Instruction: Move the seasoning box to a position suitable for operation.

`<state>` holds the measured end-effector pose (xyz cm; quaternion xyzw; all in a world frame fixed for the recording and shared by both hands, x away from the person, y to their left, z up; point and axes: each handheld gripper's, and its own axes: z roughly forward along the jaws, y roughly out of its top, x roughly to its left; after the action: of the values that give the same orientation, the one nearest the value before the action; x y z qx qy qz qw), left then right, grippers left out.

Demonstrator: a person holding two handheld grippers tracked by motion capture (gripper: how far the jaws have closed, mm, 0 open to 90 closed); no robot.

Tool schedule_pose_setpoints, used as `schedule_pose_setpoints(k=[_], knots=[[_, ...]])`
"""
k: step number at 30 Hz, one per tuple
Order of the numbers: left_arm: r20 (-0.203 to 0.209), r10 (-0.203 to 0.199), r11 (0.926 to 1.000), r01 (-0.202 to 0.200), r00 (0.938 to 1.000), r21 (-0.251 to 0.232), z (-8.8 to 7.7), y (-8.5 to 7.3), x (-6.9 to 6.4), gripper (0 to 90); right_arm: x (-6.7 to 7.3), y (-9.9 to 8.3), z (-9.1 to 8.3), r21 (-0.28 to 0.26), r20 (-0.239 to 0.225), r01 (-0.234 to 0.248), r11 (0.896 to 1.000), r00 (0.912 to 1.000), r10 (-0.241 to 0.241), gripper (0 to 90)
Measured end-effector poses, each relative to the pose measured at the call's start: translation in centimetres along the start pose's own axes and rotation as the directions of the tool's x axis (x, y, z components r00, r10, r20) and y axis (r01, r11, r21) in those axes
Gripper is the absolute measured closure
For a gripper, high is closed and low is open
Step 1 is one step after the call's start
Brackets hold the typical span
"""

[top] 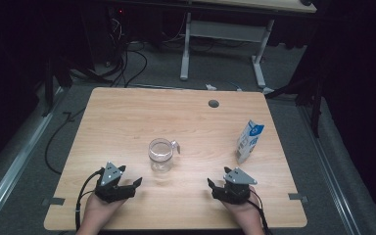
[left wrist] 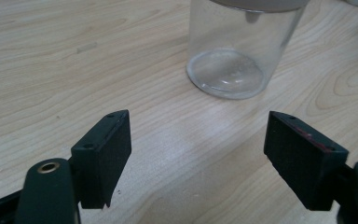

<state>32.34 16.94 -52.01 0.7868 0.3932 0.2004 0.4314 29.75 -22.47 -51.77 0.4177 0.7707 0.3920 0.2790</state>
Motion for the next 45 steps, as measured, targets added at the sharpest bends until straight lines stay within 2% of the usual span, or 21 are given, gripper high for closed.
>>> schedule_pose_setpoints(k=[2,3,5,6,7,8,10,13,17,21,22,24,31,34,36,37,39,41,43,45], knots=[[-0.015,0.006,0.9999,-0.006,0.9999,0.01,-0.1,0.0,0.0,28.8,0.1,0.0,0.0,0.001,0.013,-0.001,1.0,0.9999,0.001,25.5],[-0.017,0.007,0.9999,-0.006,0.9998,0.011,-0.2,-0.1,0.1,28.8,0.0,0.1,0.0,0.012,-0.001,-0.006,1.0,1.0,0.006,25.6],[-0.01,0.0,1.0,0.001,0.9999,0.009,-0.2,-0.2,0.3,29.9,-0.3,-0.1,0.1,0.041,-0.013,-0.051,0.998,0.9986,0.052,28.9],[-0.01,0.0,1.0,0.001,0.9999,0.009,-0.2,-0.2,0.3,29.9,-0.3,-0.1,0.1,0.041,-0.013,-0.051,0.998,0.9986,0.052,28.9],[-0.006,-0.008,0.9999,0.008,1.0,0.008,-0.2,-0.2,0.5,29.9,-0.5,-0.1,0.1,0.045,-0.03,-0.077,0.996,0.9965,0.078,29.1],[0.008,-0.028,0.9996,0.028,0.9996,0.0,-0.2,-0.2,0.8,30.5,-0.9,-0.2,0.0,0.032,-0.055,-0.108,0.994,0.9924,0.11,31.6],[0.015,-0.053,0.9986,0.054,0.9985,-0.005,-0.2,-0.2,1.0,31.6,-1.0,-0.1,-0.1,0.022,-0.056,-0.12,0.993,0.9911,0.121,31.9],[0.025,-0.066,0.9978,0.066,0.9975,-0.004,-0.3,-0.2,1.2,32.5,-1.1,-0.2,-0.2,0.008,-0.05,-0.125,0.992,0.9908,0.125,33.4],[0.031,-0.074,0.9962,0.075,0.9968,-0.044,-0.9,0.0,1.3,38.3,-1.4,-0.3,-0.4,-0.011,-0.044,-0.143,0.99,0.9889,0.142,36.6],[0.034,-0.081,0.9955,0.083,0.9961,-0.046,-0.8,-0.1,1.4,45.8,-1.2,-0.4,-0.5,-0.012,-0.038,-0.127,0.992,0.9912,0.127,37.7],[0.024,-0.078,0.9961,0.079,0.9967,-0.04,-0.6,-0.2,1.4,45.8,-1.1,-0.4,-0.5,-0.014,-0.035,-0.118,0.993,0.9925,0.117,38.1],[0.035,-0.1,0.9942,0.101,0.9944,-0.037,-0.4,-0.2,1.5,47.7,-0.9,-0.4,-0.5,-0.012,-0.035,-0.103,0.995,0.9941,0.103,38.1],[0.038,-0.089,0.996,0.089,0.9953,-0.007,0.1,0.3,1.3,49.2,-1.1,-0.5,-0.6,-0.012,-0.031,-0.11,0.994,0.9935,0.109,39.4],[0.021,-0.07,0.9963,0.071,0.9973,-0.049,0.2,1.4,1.2,53.4,-0.9,-0.6,-0.7,-0.009,-0.034,-0.115,0.993,0.9928,0.114,39.8],[0.023,-0.082,0.9943,0.084,0.9963,-0.066,0.3,1.8,1.3,58.2,-0.9,-0.5,-0.7,-0.014,-0.036,-0.107,0.994,0.9937,0.107,39.8],[0.045,-0.094,0.9927,0.097,0.9946,-0.072,0.4,2.0,1.4,58.9,-0.8,-0.5,-0.7,-0.013,-0.035,-0.107,0.994,0.9937,0.107,39.8],[0.06,-0.099,0.9921,0.104,0.9932,-0.071,0.5,2.2,1.5,60.5,-0.8,-0.4,-0.7,-0.021,-0.028,-0.102,0.995,0.9945,0.101,39.4],[0.055,-0.086,0.9934,0.09,0.9948,-0.072,0.8,2.8,1.5,60.8,-0.7,-0.4,-0.7,-0.025,-0.031,-0.1,0.995,0.9946,0.099,39.3],[0.04,-0.056,0.9955,0.059,0.9976,-0.074,1.0,3.5,1.3,62.7,-0.7,-0.4,-0.7,-0.02,-0.03,-0.095,0.995,0.9951,0.094,39.2],[0.028,-0.053,0.9955,0.055,0.9982,-0.078,1.2,4.0,1.4,64.8,-0.6,-0.4,-0.7,-0.019,-0.029,-0.094,0.995,0.9952,0.093,39.2]])
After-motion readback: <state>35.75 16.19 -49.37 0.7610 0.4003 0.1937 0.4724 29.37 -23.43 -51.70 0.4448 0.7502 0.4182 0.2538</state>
